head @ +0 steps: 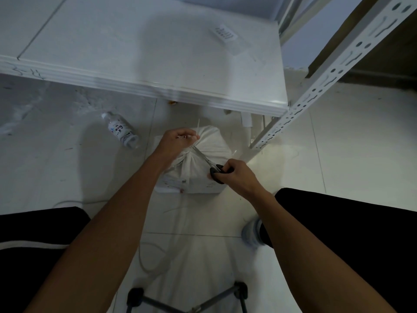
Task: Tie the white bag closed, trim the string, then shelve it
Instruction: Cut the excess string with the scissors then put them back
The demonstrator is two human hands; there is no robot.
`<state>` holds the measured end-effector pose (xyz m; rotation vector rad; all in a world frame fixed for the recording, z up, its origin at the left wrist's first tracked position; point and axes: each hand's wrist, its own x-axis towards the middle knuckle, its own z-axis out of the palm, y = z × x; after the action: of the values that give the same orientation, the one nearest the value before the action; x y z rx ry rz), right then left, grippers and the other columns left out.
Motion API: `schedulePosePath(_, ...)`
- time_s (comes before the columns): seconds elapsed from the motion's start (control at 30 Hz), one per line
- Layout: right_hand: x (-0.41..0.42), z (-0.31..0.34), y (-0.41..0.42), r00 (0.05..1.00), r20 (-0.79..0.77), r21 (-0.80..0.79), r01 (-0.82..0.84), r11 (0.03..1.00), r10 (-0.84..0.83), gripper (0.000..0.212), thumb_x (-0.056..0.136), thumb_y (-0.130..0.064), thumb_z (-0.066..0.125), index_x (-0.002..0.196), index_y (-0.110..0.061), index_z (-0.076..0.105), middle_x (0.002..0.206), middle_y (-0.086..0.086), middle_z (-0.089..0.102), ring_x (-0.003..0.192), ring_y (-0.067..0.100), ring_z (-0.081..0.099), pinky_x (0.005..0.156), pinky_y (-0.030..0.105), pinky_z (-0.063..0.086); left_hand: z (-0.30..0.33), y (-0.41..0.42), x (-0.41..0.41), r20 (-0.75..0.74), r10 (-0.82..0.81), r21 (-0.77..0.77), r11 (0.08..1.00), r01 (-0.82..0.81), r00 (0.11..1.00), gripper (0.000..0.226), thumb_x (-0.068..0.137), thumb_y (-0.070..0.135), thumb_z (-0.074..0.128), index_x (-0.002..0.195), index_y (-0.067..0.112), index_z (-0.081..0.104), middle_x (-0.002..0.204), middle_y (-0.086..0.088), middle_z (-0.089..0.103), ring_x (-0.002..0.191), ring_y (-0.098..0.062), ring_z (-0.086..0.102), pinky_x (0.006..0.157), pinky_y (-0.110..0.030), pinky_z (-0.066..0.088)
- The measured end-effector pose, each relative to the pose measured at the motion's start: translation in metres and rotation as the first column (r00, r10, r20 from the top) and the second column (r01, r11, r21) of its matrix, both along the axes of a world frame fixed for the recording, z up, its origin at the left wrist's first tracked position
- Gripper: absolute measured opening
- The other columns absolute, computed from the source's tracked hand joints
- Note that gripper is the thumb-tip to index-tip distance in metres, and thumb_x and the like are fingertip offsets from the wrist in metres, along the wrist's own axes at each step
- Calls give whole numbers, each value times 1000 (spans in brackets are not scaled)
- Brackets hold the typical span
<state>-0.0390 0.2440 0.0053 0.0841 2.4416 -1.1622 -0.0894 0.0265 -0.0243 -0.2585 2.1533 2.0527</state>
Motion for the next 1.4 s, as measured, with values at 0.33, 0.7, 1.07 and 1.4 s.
schedulePosePath(0.33, -1, -3, 8, 994, 104, -131, 55, 990, -42, 37, 69, -38, 85, 68, -12, 59, 64, -2, 54, 58, 6, 47, 59, 25, 34, -1, -1, -2, -5, 29, -70, 997, -29, 1000, 4, 75, 36, 75, 78, 37, 76, 105, -13, 73, 101, -21, 65, 90, -34, 48)
schedulePosePath(0.7, -3, -9, 5, 999, 46, -90, -25, 996, 29, 45, 67, -45, 84, 72, -6, 61, 65, 0, 61, 60, 10, 52, 62, 29, 40, 3, 1, -2, 45, 34, 58, 998, -37, 998, 8, 82, 15, 75, 83, 23, 77, 92, 4, 75, 90, -2, 66, 83, -20, 46)
schedulePosePath(1.07, 20, 1, -31, 982, 19, 57, -190, 980, 189, 56, 86, -56, 63, 71, -2, 61, 60, 2, 54, 51, 12, 47, 53, 27, 38, -2, 4, 1, 25, 108, 61, 992, -109, 994, 7, 79, 24, 78, 80, 31, 79, 103, -16, 73, 93, -21, 62, 87, -34, 51)
schedulePosePath(1.4, 29, 5, -54, 998, 41, 26, -47, 999, 46, 54, 78, -62, 68, 59, -15, 49, 51, -2, 44, 47, 11, 40, 50, 26, 34, -3, 6, 3, -4, 143, 36, 989, -143, 990, 9, 79, 26, 78, 81, 35, 79, 91, -8, 64, 83, -18, 54, 78, -29, 46)
